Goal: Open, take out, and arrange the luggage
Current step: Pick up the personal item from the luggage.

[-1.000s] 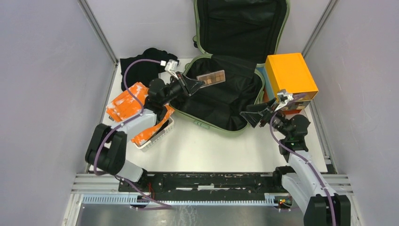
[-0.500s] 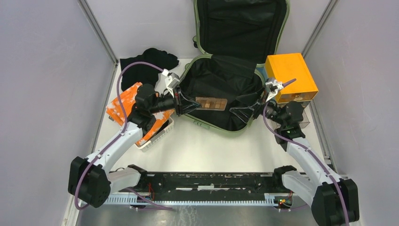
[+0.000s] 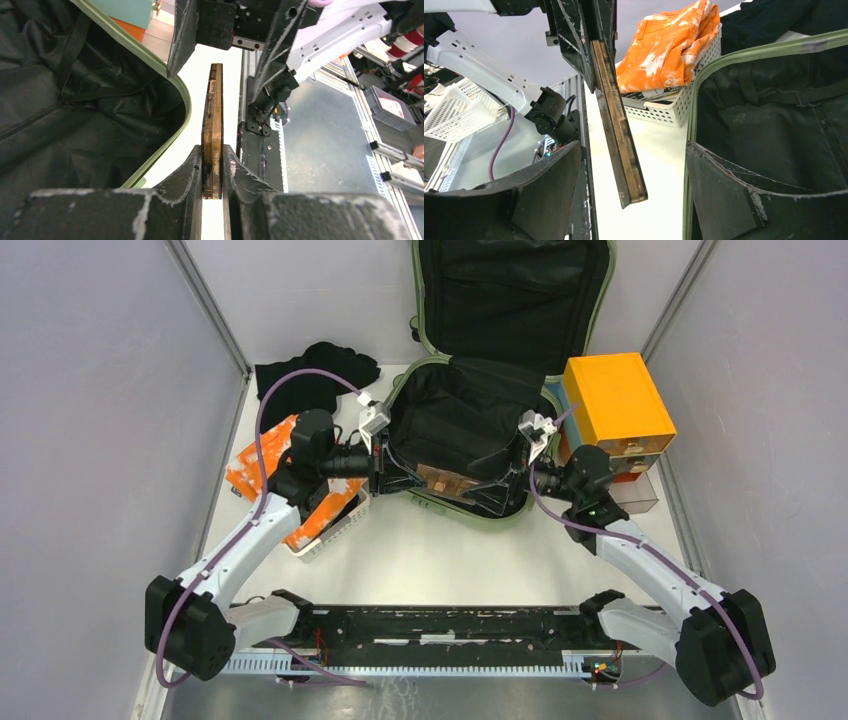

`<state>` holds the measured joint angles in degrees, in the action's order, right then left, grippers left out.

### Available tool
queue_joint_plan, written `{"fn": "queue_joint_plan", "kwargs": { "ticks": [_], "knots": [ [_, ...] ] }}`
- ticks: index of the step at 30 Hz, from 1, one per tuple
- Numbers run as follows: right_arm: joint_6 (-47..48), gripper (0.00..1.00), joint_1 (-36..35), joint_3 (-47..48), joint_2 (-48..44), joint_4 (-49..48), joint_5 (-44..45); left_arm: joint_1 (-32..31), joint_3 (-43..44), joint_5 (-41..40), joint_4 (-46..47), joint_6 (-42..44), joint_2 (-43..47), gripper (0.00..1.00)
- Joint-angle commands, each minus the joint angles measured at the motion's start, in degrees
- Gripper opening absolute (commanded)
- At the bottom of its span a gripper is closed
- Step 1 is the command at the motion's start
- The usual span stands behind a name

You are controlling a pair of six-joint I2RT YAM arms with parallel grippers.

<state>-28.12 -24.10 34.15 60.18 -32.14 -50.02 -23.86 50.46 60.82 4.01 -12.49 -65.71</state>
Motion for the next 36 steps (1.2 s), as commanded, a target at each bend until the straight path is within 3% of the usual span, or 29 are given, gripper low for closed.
{"fn": "queue_joint_plan", "kwargs": {
  "ticks": [1,8,10,14,17,20,26,31,36],
  "knots": [
    [4.6,0.8,-1.5,2.9,0.3,1.3,-1.5,0.1,4.3,5.7,-3.5,4.9,-0.5,0.02],
    [5.3,0.6,-3.2,2.8,0.0,0.6,-2.6,0.1,4.7,7.3,-3.7,4.9,-1.2,0.02],
    [5.5,0.51,-3.4,2.7,-0.1,0.7,-2.6,0.1,4.8,7.2,-3.7,4.3,-1.4,0.02],
    [5.7,0.21,-3.7,2.0,-0.7,-0.3,-2.7,0.1,5.5,5.6,-5.6,3.5,-1.5,0.03],
    [4.8,0.08,-3.7,1.2,-1.1,-2.3,-3.3,0.1,5.8,2.5,-7.0,3.2,-0.9,0.19],
    [4.1,0.04,-3.8,0.4,-1.6,-3.4,-3.2,0.1,5.4,-0.7,-7.3,3.0,0.3,0.38],
    [5.1,0.01,-3.7,-0.7,-3.2,-1.8,-1.2,0.1,5.6,-7.1,-10.1,6.7,4.6,0.56],
    [8.6,0.0,-3.7,-0.7,-4.7,4.0,2.6,0.1,6.2,-21.3,-14.2,9.3,10.7,0.69],
    [12.5,0.0,-3.4,-0.3,-9.6,13.8,13.2,0.1,2.5,-37.0,-14.4,9.1,19.2,0.99]
  ]
}}
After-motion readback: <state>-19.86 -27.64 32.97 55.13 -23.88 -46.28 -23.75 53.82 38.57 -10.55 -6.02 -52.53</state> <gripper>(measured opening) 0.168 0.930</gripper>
